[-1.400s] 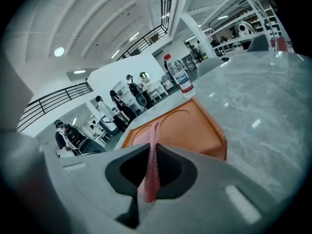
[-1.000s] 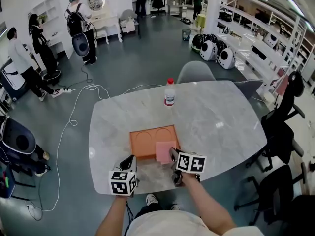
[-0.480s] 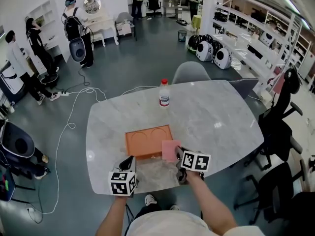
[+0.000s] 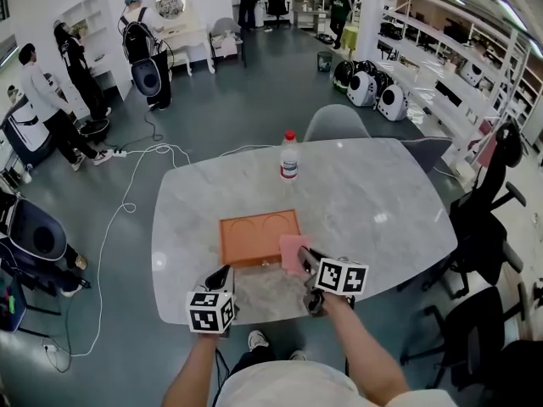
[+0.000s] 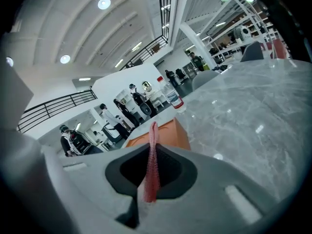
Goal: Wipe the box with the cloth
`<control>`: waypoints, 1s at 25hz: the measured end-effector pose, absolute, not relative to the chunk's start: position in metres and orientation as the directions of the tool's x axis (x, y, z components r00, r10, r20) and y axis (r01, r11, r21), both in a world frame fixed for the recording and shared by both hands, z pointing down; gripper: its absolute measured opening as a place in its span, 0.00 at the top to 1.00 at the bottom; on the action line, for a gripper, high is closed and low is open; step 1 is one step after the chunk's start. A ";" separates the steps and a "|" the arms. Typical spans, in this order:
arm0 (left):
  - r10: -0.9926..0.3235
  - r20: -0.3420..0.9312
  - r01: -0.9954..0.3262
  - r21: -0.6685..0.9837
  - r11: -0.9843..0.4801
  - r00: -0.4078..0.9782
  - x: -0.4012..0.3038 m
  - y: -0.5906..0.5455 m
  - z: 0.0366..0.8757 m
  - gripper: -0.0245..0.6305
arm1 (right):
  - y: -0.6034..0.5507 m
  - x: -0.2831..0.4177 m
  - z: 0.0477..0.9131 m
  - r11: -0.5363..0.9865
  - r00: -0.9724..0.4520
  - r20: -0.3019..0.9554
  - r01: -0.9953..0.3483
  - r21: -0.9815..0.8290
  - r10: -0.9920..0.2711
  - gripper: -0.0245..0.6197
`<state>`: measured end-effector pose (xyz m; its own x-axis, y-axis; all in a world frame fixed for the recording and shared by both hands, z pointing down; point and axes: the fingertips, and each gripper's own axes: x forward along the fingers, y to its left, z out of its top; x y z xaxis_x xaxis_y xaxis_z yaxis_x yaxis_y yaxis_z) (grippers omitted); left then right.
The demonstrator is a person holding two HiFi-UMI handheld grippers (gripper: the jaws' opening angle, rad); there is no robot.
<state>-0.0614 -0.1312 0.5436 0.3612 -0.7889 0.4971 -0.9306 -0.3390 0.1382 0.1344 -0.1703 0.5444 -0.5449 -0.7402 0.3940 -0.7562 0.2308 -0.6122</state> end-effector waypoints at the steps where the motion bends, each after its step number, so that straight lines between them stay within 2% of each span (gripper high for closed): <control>1: -0.791 0.497 -0.933 0.139 -0.333 0.356 -0.062 -0.129 0.543 0.94 | -0.168 0.128 0.538 0.267 -0.570 0.372 -0.743 -0.614 -0.732 0.93; 8: -0.809 0.498 -0.949 0.124 -0.291 0.313 -0.069 -0.111 0.544 0.94 | -0.149 0.087 0.516 0.443 -0.692 0.298 -0.675 -0.590 -0.657 0.93; 20: -0.843 0.493 -0.975 0.157 -0.159 0.217 -0.105 -0.077 0.538 0.94 | -0.114 0.000 0.524 0.676 -0.823 0.282 -0.567 -0.471 -0.494 0.93; 25: -0.840 0.505 -0.977 0.168 -0.132 0.200 -0.111 -0.071 0.539 0.94 | -0.109 -0.031 0.538 0.734 -0.832 0.297 -0.554 -0.392 -0.468 0.93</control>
<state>-0.1111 -0.0709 0.5395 0.2000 -0.8398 0.5047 -0.9770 -0.1319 0.1677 -0.0313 -0.1089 0.5383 -0.8321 -0.4684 0.2971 -0.5536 0.7345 -0.3925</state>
